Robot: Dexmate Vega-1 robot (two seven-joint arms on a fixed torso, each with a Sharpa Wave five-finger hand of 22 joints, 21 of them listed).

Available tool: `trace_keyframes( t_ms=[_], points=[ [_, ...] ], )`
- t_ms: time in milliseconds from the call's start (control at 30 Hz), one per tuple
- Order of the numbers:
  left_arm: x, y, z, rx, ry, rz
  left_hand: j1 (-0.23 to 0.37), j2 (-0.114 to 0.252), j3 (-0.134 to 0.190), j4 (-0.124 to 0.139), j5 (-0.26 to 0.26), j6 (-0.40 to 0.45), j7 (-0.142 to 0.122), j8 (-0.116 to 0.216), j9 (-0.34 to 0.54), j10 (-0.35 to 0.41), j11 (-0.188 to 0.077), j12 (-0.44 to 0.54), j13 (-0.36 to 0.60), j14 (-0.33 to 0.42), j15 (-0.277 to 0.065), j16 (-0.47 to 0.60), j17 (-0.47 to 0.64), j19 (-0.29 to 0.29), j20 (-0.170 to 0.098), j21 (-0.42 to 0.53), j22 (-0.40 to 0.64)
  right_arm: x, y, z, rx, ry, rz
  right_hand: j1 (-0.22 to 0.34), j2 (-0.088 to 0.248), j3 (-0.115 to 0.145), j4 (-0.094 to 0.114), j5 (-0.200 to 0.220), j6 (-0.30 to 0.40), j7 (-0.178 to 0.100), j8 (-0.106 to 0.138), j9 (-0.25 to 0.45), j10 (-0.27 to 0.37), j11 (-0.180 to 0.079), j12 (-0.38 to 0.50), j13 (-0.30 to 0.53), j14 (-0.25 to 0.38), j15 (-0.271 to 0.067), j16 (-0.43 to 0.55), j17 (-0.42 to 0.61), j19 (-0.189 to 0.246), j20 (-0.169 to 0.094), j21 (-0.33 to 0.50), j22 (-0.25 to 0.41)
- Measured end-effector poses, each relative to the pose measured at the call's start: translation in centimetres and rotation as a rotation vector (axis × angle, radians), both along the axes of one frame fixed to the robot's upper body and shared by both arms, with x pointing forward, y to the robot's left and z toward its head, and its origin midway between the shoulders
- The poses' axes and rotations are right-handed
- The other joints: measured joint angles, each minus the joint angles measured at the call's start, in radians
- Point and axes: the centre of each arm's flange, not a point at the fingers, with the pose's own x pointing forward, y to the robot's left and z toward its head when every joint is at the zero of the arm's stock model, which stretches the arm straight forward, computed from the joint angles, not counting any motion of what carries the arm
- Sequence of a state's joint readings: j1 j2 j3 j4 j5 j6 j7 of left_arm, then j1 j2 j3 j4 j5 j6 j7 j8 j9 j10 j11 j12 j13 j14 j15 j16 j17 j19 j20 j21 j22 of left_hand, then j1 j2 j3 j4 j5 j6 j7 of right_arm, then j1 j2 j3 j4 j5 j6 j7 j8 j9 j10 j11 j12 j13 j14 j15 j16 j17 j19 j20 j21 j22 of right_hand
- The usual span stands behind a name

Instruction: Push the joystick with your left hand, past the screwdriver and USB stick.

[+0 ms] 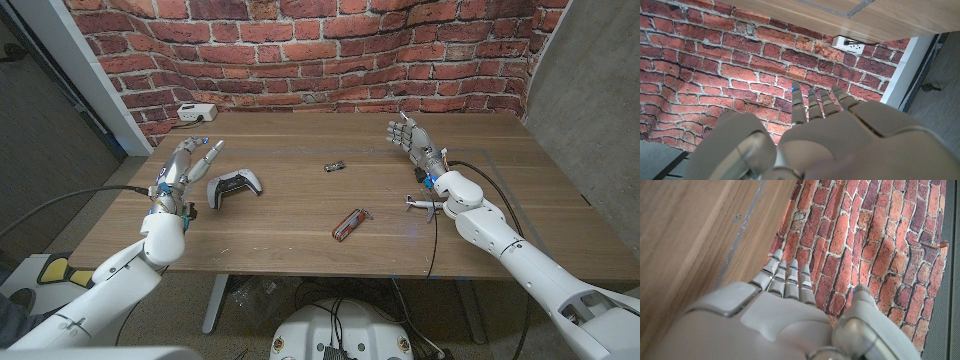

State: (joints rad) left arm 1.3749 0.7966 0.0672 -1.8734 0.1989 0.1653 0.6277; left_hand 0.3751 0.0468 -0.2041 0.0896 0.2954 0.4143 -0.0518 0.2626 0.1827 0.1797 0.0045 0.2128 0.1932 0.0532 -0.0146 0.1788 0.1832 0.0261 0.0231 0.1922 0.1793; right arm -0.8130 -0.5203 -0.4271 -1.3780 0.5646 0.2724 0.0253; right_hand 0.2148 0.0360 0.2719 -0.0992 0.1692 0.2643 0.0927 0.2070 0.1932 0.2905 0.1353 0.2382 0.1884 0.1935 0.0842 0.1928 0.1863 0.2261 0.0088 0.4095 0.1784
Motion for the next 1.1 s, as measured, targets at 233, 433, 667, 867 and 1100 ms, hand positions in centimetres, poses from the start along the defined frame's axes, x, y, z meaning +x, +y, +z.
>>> trace_keyframes(
  t_ms=[233,433,667,867,1100],
  points=[
    [-1.2,-2.1,1.2,0.089,0.013,0.034,0.004,0.004,-0.004,-0.004,0.006,0.034,-0.012,0.004,-0.001,-0.008,-0.019,0.000,0.000,-0.007,-0.007,0.003,-0.002,-0.009,-0.001,0.000,0.000,0.0,0.0,0.0,-0.002,0.001,0.003,0.000,0.000,0.000,0.000,0.000,0.002,-0.002,0.000,0.000,0.004,-0.004,0.000,0.000,0.000,0.000,0.000,0.000,0.000,0.000,0.000,0.001],
    [-1.7,-2.8,1.6,0.146,0.047,0.076,0.011,0.011,-0.004,-0.004,0.006,0.008,-0.008,-0.012,-0.001,-0.008,-0.019,-0.007,0.000,-0.013,-0.012,0.003,-0.002,-0.020,-0.005,0.000,0.000,-0.2,0.1,-0.2,-0.003,0.002,0.005,0.000,0.000,0.000,0.000,0.000,0.004,-0.004,0.000,0.000,0.004,-0.004,0.000,0.000,0.000,0.000,0.000,0.000,0.000,0.000,-0.007,0.001],
    [-2.2,-3.4,2.0,0.202,0.081,0.123,0.011,0.011,-0.007,-0.001,0.006,0.013,-0.013,-0.020,-0.001,-0.016,-0.019,-0.007,0.000,-0.018,-0.017,0.003,-0.002,-0.023,-0.001,0.000,0.000,-0.3,0.1,-0.4,-0.002,0.004,0.005,0.000,0.000,0.000,0.000,0.000,0.004,-0.004,0.000,0.000,0.004,-0.004,0.000,0.000,0.000,0.000,0.000,0.000,0.000,0.000,-0.007,0.001],
    [-2.1,-3.5,2.2,0.247,0.130,0.181,0.013,0.013,-0.011,-0.003,0.006,0.030,-0.022,-0.020,-0.001,-0.028,-0.013,-0.007,0.000,-0.024,-0.012,0.003,-0.002,-0.034,-0.002,0.000,0.000,-0.4,0.0,-0.4,-0.002,0.001,0.007,0.000,0.000,0.000,0.000,0.000,0.004,-0.004,0.000,0.000,0.004,-0.004,0.000,0.000,0.000,0.000,0.000,0.000,0.000,0.000,-0.007,0.001],
    [-2.0,-4.2,2.7,0.296,0.168,0.203,0.013,0.013,-0.018,0.001,0.013,0.042,-0.034,-0.020,-0.001,-0.057,-0.024,-0.015,0.000,-0.065,0.001,-0.001,0.000,-0.072,0.018,-0.008,0.000,-0.7,0.0,-0.5,-0.004,-0.001,0.010,0.000,0.000,0.000,0.000,0.000,0.004,-0.004,0.000,0.000,0.004,-0.004,0.000,0.000,0.000,0.000,0.000,0.000,0.000,0.000,-0.007,0.001]
  ],
)
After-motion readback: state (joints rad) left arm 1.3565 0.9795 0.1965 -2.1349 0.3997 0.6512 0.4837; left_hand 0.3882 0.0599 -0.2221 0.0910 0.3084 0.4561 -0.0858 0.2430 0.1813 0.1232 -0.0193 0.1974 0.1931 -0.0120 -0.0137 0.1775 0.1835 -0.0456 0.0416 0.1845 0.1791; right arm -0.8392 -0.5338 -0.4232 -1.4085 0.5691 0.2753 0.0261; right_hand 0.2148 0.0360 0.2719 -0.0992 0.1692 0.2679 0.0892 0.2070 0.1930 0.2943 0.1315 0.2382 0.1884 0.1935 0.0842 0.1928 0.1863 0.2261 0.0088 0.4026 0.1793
